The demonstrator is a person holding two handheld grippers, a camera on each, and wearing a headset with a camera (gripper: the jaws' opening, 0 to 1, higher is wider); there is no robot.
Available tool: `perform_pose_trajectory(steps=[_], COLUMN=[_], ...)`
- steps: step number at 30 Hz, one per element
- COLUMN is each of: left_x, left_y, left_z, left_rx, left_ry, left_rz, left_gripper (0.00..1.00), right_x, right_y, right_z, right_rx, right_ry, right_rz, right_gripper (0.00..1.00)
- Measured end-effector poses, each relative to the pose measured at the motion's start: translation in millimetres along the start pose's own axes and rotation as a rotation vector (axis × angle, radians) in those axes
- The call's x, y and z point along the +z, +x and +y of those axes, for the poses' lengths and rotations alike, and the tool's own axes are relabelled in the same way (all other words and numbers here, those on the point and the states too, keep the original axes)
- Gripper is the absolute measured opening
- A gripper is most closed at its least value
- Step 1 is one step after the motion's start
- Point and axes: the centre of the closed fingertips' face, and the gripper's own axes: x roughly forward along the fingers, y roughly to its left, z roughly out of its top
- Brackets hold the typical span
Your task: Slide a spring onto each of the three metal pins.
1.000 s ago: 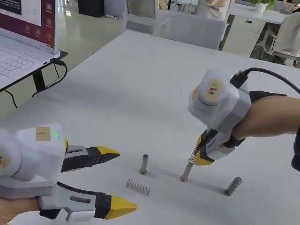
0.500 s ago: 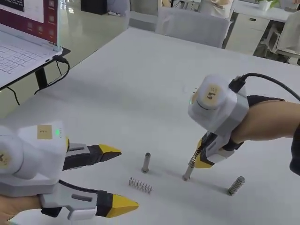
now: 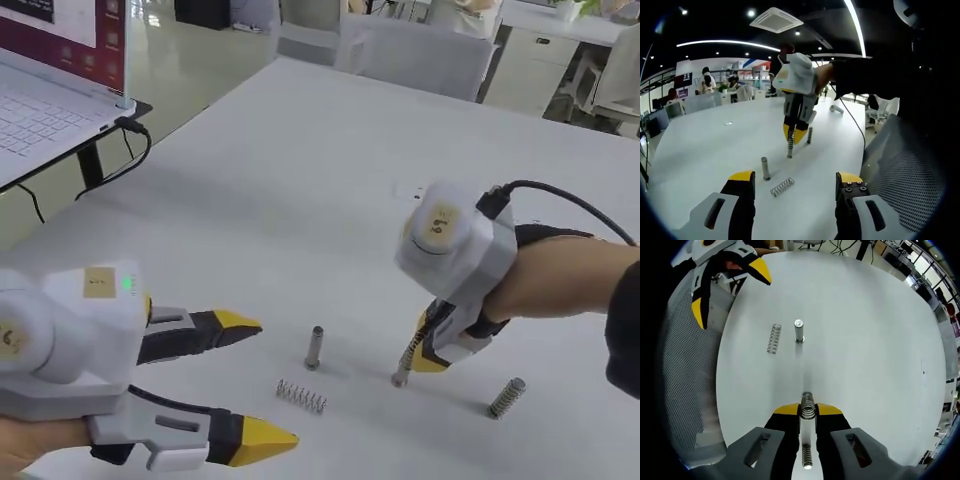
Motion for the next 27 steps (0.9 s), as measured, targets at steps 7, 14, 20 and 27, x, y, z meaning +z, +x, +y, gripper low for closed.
perform_pose_trajectory(steps=[7, 14, 20, 27], left_x=[-0.5, -2.2, -1.3, -1.6], left_y=[1.0, 1.2, 1.6, 1.6], left_z=[-0.1, 0.4, -0.2, -0.4], left_rx=[-0.003, -0.005, -0.004, -0.002], left_ry=[-0.002, -0.001, -0.003, -0.003], left_rz=[0.001, 0.006, 0.003, 0.004], left_gripper=[0.60, 0.60, 0.60, 0.60], right_x=[-2.8, -4.8, -3.2, -4.0], right_y=[11.6, 21.1, 22.4, 23.9], right_z=[-0.3, 0.5, 0.6, 0.2], right_rx=[0.003, 0.010, 0.011, 0.011], right_ry=[0.016, 0.032, 0.044, 0.038], right_rz=[0.003, 0.002, -0.008, -0.004], right_gripper=[0.09, 0.09, 0.09, 0.10])
